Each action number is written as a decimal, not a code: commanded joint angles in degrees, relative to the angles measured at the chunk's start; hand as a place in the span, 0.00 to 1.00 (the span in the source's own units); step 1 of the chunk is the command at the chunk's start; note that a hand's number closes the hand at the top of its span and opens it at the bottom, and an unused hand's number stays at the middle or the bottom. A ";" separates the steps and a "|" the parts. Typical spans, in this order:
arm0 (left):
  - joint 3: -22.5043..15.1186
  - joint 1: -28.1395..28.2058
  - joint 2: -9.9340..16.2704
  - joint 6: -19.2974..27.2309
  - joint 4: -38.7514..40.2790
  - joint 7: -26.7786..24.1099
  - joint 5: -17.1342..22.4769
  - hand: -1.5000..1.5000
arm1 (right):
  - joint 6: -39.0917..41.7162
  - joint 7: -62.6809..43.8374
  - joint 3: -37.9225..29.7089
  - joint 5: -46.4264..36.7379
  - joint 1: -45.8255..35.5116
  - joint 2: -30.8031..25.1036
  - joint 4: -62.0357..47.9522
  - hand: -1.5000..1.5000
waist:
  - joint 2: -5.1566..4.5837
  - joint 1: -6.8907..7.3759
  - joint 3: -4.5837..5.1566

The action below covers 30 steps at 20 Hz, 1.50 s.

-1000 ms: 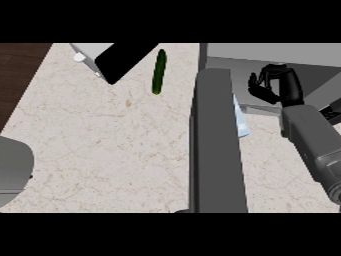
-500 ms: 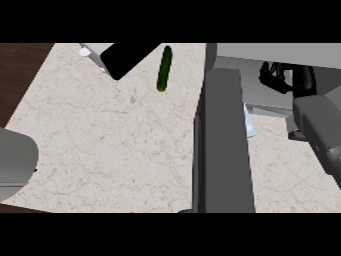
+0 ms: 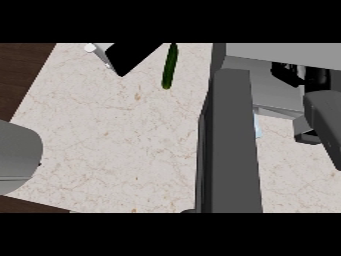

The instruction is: Pick up the milk, place it into the microwave and close the microwave

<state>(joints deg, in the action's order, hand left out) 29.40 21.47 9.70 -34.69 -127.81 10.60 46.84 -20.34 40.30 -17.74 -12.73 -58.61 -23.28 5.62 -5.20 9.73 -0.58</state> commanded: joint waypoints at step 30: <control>-1.20 -6.26 2.59 -0.60 3.66 0.46 -6.52 0.00 | 2.96 -5.38 2.54 -3.19 -7.29 4.37 -2.52 0.00 | -0.70 3.33 0.27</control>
<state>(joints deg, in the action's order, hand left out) 29.00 16.25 12.23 -35.40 -124.41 10.83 41.52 -16.54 37.53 -16.92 -14.17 -63.91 -21.18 4.07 -5.80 12.59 -0.46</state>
